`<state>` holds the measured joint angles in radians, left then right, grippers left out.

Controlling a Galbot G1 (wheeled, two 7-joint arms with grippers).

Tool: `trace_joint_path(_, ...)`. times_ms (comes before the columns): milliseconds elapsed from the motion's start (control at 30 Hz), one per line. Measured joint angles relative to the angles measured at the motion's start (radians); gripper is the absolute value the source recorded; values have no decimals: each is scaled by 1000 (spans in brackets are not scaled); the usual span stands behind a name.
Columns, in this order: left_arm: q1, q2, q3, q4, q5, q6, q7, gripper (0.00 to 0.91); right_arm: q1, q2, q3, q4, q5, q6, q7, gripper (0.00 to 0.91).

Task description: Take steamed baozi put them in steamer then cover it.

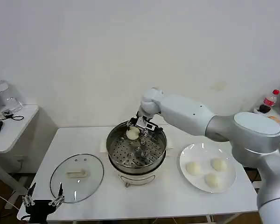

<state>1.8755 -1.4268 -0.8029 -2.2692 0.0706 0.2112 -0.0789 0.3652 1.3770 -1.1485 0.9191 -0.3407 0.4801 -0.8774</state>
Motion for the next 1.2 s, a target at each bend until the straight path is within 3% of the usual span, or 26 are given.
trace_joint_path(300, -1, 1, 9, -5, 2, 1, 0, 907, 40, -27, 9, 66, 47, -24, -5, 907)
trace_joint_path(533, -1, 10, 24, -10, 1, 2, 0, 907, 154, -135, -20, 220, 172, -133, -38, 907)
trace_joint_path(900, -4, 40, 49, -38, 1, 9, 10, 907, 304, -480, -108, 487, 286, -383, -86, 907)
trace_joint_path(1200, -10, 64, 73, -47, 12, 9, 14, 907, 256, -790, -110, 658, 335, -524, -95, 907)
